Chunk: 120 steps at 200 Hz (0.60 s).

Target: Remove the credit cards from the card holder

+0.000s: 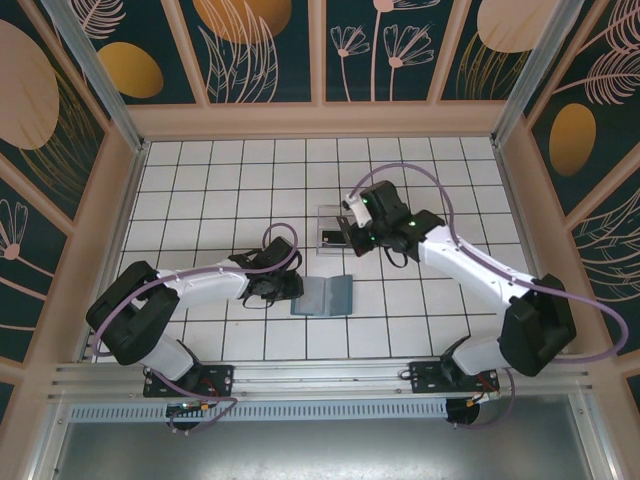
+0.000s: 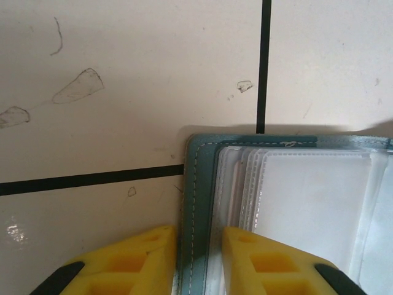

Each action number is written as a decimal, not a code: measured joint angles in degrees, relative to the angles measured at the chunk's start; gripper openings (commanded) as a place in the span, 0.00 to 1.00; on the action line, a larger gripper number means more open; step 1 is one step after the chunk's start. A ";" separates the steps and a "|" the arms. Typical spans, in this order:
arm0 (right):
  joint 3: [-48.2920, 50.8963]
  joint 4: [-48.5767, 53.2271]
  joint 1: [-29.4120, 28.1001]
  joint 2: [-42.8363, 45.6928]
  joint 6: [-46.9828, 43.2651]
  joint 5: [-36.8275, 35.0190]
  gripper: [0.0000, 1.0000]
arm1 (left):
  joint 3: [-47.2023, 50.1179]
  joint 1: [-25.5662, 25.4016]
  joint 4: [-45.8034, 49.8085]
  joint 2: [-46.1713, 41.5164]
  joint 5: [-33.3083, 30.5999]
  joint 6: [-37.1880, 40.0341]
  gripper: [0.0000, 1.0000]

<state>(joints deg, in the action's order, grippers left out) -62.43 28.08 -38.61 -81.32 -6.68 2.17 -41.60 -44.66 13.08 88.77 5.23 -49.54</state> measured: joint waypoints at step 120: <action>-12.39 14.78 -3.69 -13.73 -37.13 -7.23 0.00 | 2.84 -0.04 -2.19 -2.16 -0.22 0.00 0.28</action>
<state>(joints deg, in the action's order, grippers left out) -74.83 42.85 -42.30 -95.04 -43.81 -5.06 -38.76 -44.71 10.90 86.61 5.02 -49.54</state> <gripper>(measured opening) 0.052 0.282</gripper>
